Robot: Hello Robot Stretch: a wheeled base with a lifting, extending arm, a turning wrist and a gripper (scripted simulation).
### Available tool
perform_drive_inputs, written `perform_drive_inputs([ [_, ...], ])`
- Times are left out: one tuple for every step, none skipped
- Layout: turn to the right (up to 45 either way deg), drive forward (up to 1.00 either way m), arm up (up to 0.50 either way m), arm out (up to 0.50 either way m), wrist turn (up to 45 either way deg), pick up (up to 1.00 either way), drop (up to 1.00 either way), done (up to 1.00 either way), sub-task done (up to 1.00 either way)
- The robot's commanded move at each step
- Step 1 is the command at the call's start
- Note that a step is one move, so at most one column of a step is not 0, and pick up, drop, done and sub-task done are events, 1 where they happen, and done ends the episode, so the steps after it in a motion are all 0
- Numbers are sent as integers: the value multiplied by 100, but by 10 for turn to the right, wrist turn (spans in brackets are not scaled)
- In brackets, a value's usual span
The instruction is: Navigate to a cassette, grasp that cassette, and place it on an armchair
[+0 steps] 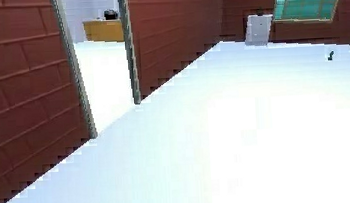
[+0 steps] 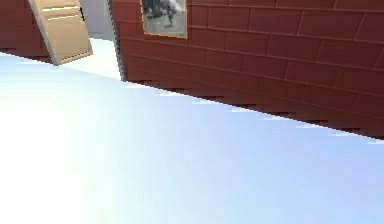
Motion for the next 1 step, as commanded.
perform_drive_inputs([
  [0, 20, 0, 0, 0, 0, 0, 0, 0],
])
